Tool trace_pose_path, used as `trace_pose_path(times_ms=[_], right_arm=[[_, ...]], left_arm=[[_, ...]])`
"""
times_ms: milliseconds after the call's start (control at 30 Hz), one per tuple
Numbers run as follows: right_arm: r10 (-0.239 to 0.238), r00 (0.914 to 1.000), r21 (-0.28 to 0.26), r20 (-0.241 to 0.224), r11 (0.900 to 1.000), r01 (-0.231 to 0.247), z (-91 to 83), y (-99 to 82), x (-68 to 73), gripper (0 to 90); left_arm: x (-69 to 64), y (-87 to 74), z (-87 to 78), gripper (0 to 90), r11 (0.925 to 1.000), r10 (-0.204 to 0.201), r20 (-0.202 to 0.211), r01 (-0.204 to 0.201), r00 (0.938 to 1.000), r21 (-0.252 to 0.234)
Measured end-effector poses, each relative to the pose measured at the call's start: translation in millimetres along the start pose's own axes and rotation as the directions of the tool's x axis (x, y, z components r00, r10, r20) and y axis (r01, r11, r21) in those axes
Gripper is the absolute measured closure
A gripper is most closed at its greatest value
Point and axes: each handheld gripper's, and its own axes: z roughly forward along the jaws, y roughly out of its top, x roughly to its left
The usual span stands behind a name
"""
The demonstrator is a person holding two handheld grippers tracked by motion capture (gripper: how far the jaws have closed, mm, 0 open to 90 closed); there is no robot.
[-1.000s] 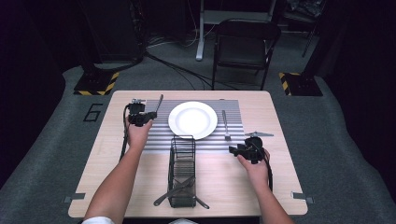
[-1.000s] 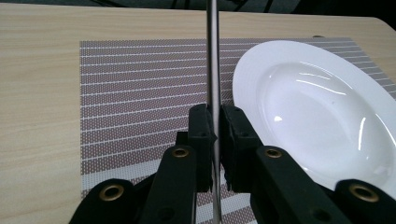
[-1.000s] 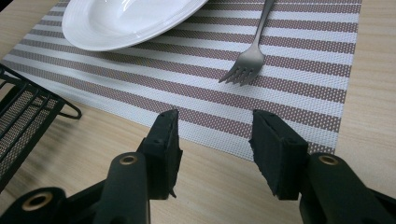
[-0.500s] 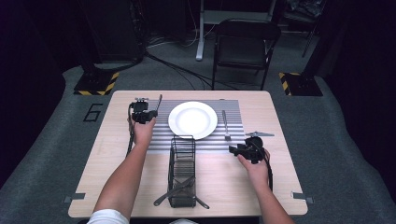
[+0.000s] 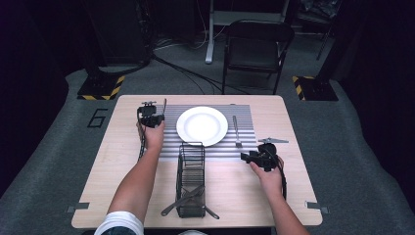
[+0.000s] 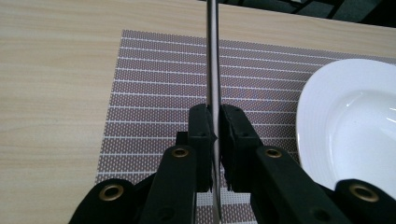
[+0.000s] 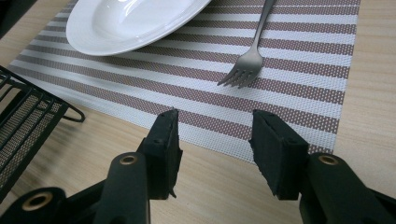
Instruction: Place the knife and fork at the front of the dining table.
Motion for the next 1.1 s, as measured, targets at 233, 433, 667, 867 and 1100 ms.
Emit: trace_pose_path(times_ms=[233,433,667,867,1100], right_arm=[[0.004,1.0,0.003,0.002,1.0,-0.004,-0.2,0.0,-1.2,51.7],[0.003,1.0,0.006,0.0,1.0,-0.003,0.3,-0.5,-2.3,51.7],[0.007,1.0,0.007,-0.002,1.0,-0.007,1.0,-1.0,-1.7,51.7],[0.005,1.0,0.003,-0.006,1.0,-0.005,1.1,-1.2,-2.6,51.7],[0.006,1.0,0.004,-0.007,1.0,-0.006,2.7,-1.9,-3.2,51.7]], left_arm=[[-4.5,-7.7,15.4,82.6,0.9987,-0.033,-0.007,0.033,0.9994,0.039],[-8.3,-12.3,25.2,82.6,0.9972,-0.054,-0.017,0.055,0.9984,0.051],[-9.9,-15.8,33.0,82.5,0.9961,-0.061,-0.032,0.063,0.9976,0.062],[-11.5,-17.0,36.9,82.4,0.9958,-0.072,-0.044,0.075,0.9964,0.053],[-12.2,-16.5,38.0,81.7,0.9959,-0.07,-0.039,0.072,0.9968,0.055]])
